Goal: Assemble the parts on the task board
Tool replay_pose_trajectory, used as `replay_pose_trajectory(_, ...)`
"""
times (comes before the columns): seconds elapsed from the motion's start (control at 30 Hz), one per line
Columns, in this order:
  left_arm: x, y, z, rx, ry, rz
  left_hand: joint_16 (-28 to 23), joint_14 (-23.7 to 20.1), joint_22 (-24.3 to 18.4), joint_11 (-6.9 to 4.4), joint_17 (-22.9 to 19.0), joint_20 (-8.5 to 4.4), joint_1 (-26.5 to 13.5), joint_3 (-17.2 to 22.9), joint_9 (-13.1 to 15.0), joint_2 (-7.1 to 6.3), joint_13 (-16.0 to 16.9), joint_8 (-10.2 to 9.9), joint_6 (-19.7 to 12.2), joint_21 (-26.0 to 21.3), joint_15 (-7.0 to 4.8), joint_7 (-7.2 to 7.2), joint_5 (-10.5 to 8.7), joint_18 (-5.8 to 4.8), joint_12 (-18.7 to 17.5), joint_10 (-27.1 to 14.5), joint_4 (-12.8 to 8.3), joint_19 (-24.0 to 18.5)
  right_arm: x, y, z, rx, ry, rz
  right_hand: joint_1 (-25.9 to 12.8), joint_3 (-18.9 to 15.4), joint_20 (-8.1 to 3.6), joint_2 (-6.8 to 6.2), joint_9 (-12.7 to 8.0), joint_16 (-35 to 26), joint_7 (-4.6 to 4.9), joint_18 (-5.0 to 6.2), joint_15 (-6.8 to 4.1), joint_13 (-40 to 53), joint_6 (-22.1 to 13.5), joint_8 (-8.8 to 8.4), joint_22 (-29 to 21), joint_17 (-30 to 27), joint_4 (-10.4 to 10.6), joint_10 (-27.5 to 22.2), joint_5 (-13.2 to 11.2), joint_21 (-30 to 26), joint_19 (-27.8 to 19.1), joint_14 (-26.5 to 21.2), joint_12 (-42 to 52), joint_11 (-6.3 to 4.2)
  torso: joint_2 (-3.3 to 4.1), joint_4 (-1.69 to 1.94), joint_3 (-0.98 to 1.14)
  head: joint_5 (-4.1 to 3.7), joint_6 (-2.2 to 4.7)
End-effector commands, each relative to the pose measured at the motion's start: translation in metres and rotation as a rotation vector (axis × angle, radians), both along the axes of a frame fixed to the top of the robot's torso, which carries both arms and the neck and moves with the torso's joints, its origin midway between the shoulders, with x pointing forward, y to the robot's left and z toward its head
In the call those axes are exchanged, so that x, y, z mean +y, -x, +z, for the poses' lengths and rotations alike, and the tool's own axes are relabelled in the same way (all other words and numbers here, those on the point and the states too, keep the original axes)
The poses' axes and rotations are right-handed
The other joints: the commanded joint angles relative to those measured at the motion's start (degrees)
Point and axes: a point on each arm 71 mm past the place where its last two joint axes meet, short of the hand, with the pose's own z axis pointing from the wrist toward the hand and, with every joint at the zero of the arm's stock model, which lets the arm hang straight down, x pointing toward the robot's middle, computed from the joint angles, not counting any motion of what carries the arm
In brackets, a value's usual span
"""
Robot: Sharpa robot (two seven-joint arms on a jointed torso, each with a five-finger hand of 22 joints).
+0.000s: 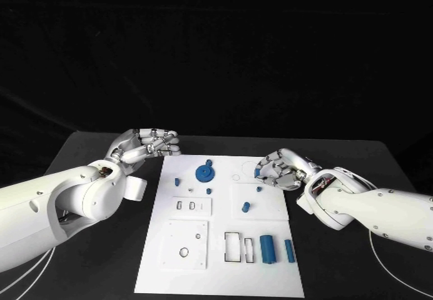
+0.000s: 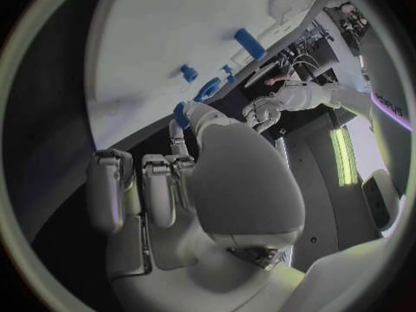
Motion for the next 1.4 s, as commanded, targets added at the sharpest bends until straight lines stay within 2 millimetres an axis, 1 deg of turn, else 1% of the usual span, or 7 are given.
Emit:
replay_pose_trajectory(0.03, -0.002, 0.0, 0.001, -0.003, 0.01, -0.019, -0.33, -0.28, -0.09, 0.42, 0.09, 0.16, -0.36, 0.45, -0.06, -0.38, 0.08, -0.37, -0.21, -0.39, -0.08, 0.39, -0.2, 0.24, -0.2, 0.07, -0.03, -0.06, 0.012, 0.002, 0.004, -0.021, 0.002, 0.001, -0.4, 0.36, -0.45, 0.23, 0.11, 0.19, -0.28, -0.51, -0.35, 12.82, 0.5, 0.25, 8.66, 14.56, -0.02, 4.39, 0.28, 0.23, 1.01, 5.86, 0.23, -0.4, -0.05, -0.02, -0.03, 0.3, -0.1)
replay_pose_trajectory(0.27, -0.002, -0.001, 0.0, -0.002, 0.009, -0.017, -0.33, -0.28, -0.09, 0.42, 0.09, 0.16, -0.36, 0.45, -0.06, -0.38, 0.08, -0.37, -0.21, -0.39, -0.08, 0.39, -0.2, 0.24, -0.2, 0.07, -0.03, -0.06, 0.048, 0.01, 0.008, -0.019, -0.019, 0.072, -0.61, 0.4, -0.5, 0.16, 0.15, 0.19, -0.31, -0.53, -0.39, 12.81, 0.52, 0.28, 8.72, 14.57, 0.02, 4.39, 0.26, 0.29, 1.06, 5.86, 0.23, -0.44, -0.17, 0.04, -0.06, 0.72, -0.28)
replay_pose_trajectory(0.5, -0.003, -0.003, -0.001, -0.001, 0.008, -0.016, -0.4, -0.34, -0.21, 0.39, 0.39, 0.17, -0.55, 0.7, -0.03, -0.36, 0.1, -0.36, -0.15, -0.43, -0.09, 0.34, -0.21, 0.25, -0.44, 0.26, -0.25, -0.04, 0.081, 0.012, 0.008, -0.004, -0.022, 0.099, -1.51, 0.4, -0.61, -0.1, 0.25, 0.21, -0.35, -0.54, -0.47, 12.88, 0.44, 0.3, 8.78, 14.66, 0.3, 4.44, 0.21, 0.32, 1.11, 5.88, 0.29, -0.5, -0.14, -0.03, -0.12, 1.87, -0.07)
replay_pose_trajectory(0.8, -0.002, -0.004, -0.003, 0.002, 0.006, -0.015, -0.4, -0.34, -0.21, 0.39, 0.39, 0.17, -0.55, 0.7, -0.03, -0.36, 0.1, -0.36, -0.15, -0.43, -0.09, 0.34, -0.21, 0.25, -0.44, 0.26, -0.25, -0.04, 0.12, 0.021, 0.009, -0.037, 0.012, 0.15, -1.77, 0.47, -0.64, -0.07, 0.29, 0.22, -0.39, -0.56, -0.49, 12.92, 0.46, 0.33, 8.85, 14.69, 0.4, 4.47, 0.22, 0.39, 1.16, 5.89, 0.33, -0.52, -0.56, 0.1, -0.31, 3.14, -0.84)
replay_pose_trajectory(0.97, -0.002, -0.005, -0.003, 0.003, 0.005, -0.014, -0.4, -0.34, -0.21, 0.39, 0.39, 0.17, -0.55, 0.7, -0.03, -0.36, 0.1, -0.36, -0.15, -0.43, -0.09, 0.34, -0.21, 0.25, -0.44, 0.26, -0.25, -0.04, 0.136, 0.025, 0.005, -0.059, 0.035, 0.18, -1.77, 0.47, -0.64, -0.07, 0.29, 0.22, -0.39, -0.56, -0.49, 12.92, 0.46, 0.33, 8.85, 14.69, 0.4, 4.47, 0.22, 0.39, 1.16, 5.89, 0.33, -0.52, -0.63, 0.07, -0.37, 3.51, -0.97)
replay_pose_trajectory(1.13, -0.002, -0.005, -0.003, 0.004, 0.004, -0.014, -0.41, -0.35, -0.23, 0.39, 0.44, 0.18, -0.7, 0.68, -0.03, -0.38, 0.11, -0.36, -0.15, -0.44, -0.09, 0.33, -0.24, 0.24, -0.45, 0.31, -0.2, -0.04, 0.149, 0.03, -0.003, -0.062, 0.05, 0.209, -1.88, 0.48, -0.65, -0.08, 0.32, 0.22, -0.41, -0.59, -0.5, 12.95, 0.49, 0.36, 8.93, 14.71, 0.43, 4.49, 0.22, 0.47, 1.23, 5.89, 0.36, -0.54, -0.55, 0.0, -0.32, 3.75, -1.08)
replay_pose_trajectory(1.4, -0.003, -0.005, -0.004, 0.005, 0.005, -0.018, -0.41, -0.35, -0.23, 0.39, 0.44, 0.18, -0.7, 0.68, -0.03, -0.38, 0.11, -0.36, -0.15, -0.44, -0.09, 0.33, -0.24, 0.24, -0.45, 0.31, -0.2, -0.04, 0.162, 0.034, -0.017, -0.056, 0.08, 0.243, -1.91, 0.49, -0.66, -0.1, 0.33, 0.22, -0.42, -0.58, -0.51, 12.94, 0.5, 0.37, 8.91, 14.7, 0.43, 4.49, 0.22, 0.44, 1.21, 5.89, 0.36, -0.55, -0.5, 0.13, -0.23, 4.0, -1.5)
